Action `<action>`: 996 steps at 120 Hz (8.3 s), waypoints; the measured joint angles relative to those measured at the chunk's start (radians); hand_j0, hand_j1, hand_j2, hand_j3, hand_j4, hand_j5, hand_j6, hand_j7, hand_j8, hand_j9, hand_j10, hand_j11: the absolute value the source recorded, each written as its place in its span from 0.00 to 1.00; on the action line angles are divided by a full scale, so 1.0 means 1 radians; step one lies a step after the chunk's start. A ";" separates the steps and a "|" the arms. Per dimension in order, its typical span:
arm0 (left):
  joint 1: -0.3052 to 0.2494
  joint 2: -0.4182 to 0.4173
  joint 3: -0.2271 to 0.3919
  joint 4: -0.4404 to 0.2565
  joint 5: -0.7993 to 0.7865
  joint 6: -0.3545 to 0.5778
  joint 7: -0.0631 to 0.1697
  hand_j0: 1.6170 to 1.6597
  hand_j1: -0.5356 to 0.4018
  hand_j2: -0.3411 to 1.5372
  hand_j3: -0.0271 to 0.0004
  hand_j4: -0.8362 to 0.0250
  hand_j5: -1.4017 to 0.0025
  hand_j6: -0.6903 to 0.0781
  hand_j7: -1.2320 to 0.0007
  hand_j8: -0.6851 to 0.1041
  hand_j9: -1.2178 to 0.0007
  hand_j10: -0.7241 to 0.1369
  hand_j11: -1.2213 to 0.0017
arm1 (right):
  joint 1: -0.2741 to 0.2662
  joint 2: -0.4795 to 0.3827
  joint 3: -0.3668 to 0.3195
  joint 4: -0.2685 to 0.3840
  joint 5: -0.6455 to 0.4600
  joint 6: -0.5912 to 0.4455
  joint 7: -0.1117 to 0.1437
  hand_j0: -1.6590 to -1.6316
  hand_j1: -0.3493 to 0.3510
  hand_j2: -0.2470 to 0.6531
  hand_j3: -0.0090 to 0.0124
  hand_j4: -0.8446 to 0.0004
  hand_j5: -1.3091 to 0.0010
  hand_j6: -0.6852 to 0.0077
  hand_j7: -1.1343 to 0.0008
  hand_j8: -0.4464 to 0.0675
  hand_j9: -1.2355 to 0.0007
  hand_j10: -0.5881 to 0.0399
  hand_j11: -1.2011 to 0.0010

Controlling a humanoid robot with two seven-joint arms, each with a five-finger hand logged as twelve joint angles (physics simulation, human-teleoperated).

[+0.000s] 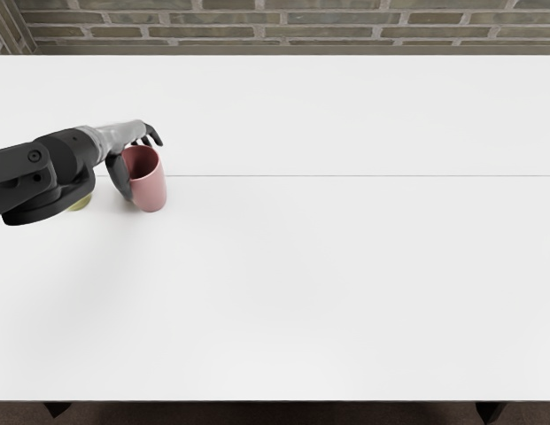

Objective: Pick up cup and place in cup with left hand

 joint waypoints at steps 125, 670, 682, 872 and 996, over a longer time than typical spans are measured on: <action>-0.062 0.002 0.007 -0.001 -0.008 -0.020 0.021 0.93 0.47 0.23 0.99 0.50 0.61 0.44 0.56 0.39 0.56 0.37 0.56 | 0.000 0.000 0.000 0.000 0.000 0.000 0.000 0.04 0.05 0.27 0.42 0.97 0.97 0.95 0.97 0.82 0.97 0.89 0.97; -0.185 0.196 -0.020 0.152 -0.154 -0.372 0.021 0.92 0.48 0.21 0.99 0.46 0.58 0.46 0.52 0.41 0.52 0.33 0.52 | 0.000 0.000 0.000 0.000 0.000 0.000 0.000 0.04 0.05 0.27 0.42 0.97 0.97 0.95 0.97 0.82 0.97 0.89 0.97; -0.180 0.196 -0.020 0.153 -0.153 -0.371 0.021 0.92 0.47 0.22 0.99 0.45 0.58 0.47 0.52 0.42 0.52 0.32 0.52 | 0.000 0.000 0.000 0.000 0.000 0.000 0.000 0.04 0.05 0.27 0.42 0.97 0.97 0.95 0.97 0.82 0.97 0.89 0.97; -0.207 0.065 -0.073 0.100 -0.661 -0.523 0.021 0.96 0.94 0.18 0.99 0.97 1.00 0.89 1.00 0.86 1.00 0.84 1.00 | 0.000 0.000 0.000 0.000 0.000 0.000 0.000 0.04 0.05 0.27 0.42 0.97 0.97 0.95 0.97 0.81 0.97 0.89 0.97; 0.170 0.489 -0.115 0.211 -1.485 -0.580 0.021 0.96 0.94 0.18 0.99 0.97 1.00 0.90 1.00 0.87 1.00 0.84 1.00 | 0.000 0.000 0.000 0.000 0.000 0.000 0.000 0.04 0.05 0.27 0.42 0.97 0.97 0.95 0.97 0.82 0.97 0.89 0.97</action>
